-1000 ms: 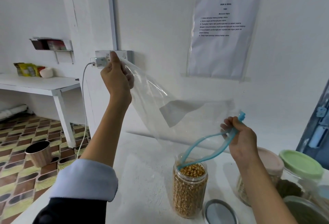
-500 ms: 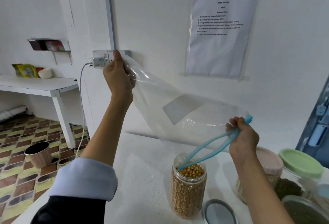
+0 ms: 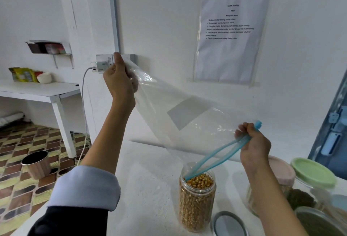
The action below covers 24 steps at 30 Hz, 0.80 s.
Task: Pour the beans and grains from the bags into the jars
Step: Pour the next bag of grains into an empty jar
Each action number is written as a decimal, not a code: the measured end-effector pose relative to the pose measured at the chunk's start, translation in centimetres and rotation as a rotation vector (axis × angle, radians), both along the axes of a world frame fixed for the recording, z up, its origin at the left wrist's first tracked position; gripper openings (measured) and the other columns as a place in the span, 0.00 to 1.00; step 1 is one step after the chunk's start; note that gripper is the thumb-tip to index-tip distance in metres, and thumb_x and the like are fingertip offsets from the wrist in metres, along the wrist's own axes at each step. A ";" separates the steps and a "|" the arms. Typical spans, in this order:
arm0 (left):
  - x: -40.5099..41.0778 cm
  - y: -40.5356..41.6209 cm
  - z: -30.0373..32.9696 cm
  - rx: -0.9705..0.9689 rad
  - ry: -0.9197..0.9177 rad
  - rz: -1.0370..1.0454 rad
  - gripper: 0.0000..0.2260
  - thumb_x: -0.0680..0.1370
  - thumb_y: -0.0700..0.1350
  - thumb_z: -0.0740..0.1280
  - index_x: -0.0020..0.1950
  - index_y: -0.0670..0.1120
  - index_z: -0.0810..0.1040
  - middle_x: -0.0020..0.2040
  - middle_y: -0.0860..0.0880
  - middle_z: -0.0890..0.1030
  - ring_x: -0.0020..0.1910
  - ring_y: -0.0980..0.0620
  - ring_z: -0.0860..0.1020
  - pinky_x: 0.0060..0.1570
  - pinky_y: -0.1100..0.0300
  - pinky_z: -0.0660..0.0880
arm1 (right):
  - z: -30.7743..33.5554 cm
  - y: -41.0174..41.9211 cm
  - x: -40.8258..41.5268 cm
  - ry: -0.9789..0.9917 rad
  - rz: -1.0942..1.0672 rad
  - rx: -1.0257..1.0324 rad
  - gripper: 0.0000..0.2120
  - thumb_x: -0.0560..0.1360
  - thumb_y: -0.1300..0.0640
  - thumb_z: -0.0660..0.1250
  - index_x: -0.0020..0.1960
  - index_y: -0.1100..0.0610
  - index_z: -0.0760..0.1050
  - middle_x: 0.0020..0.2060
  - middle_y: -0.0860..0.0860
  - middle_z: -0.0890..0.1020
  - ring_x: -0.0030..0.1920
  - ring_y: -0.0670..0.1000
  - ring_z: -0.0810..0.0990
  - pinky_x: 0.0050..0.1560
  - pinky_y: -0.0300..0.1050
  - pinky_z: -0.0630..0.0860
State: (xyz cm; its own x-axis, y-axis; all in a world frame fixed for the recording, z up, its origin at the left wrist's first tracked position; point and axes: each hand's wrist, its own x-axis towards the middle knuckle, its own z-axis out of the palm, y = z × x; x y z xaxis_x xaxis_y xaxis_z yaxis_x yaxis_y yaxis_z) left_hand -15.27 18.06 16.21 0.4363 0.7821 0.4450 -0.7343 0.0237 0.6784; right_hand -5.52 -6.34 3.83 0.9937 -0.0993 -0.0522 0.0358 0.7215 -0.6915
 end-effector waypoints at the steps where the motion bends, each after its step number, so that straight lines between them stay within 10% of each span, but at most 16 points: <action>1: -0.1 0.2 -0.1 0.006 0.005 0.012 0.24 0.83 0.51 0.57 0.28 0.44 0.61 0.18 0.53 0.62 0.17 0.56 0.59 0.20 0.69 0.54 | 0.3 -0.1 0.0 -0.006 -0.023 0.000 0.06 0.78 0.62 0.64 0.42 0.60 0.76 0.27 0.48 0.80 0.28 0.45 0.78 0.34 0.37 0.79; 24: 1.3 4.5 -9.6 -0.063 0.376 -0.121 0.21 0.83 0.50 0.57 0.36 0.39 0.75 0.19 0.52 0.67 0.17 0.54 0.65 0.26 0.61 0.60 | 5.9 -3.2 -0.1 -0.371 -0.322 -0.473 0.11 0.78 0.63 0.64 0.36 0.58 0.76 0.29 0.49 0.80 0.21 0.45 0.70 0.25 0.37 0.71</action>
State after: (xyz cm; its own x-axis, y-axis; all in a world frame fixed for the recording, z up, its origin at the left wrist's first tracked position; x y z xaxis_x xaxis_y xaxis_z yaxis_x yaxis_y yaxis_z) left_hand -13.99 22.58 6.57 0.6500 0.7359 0.1898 -0.4247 0.1446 0.8937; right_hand -5.65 -9.54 9.77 0.8545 -0.3214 0.4081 0.4938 0.2587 -0.8302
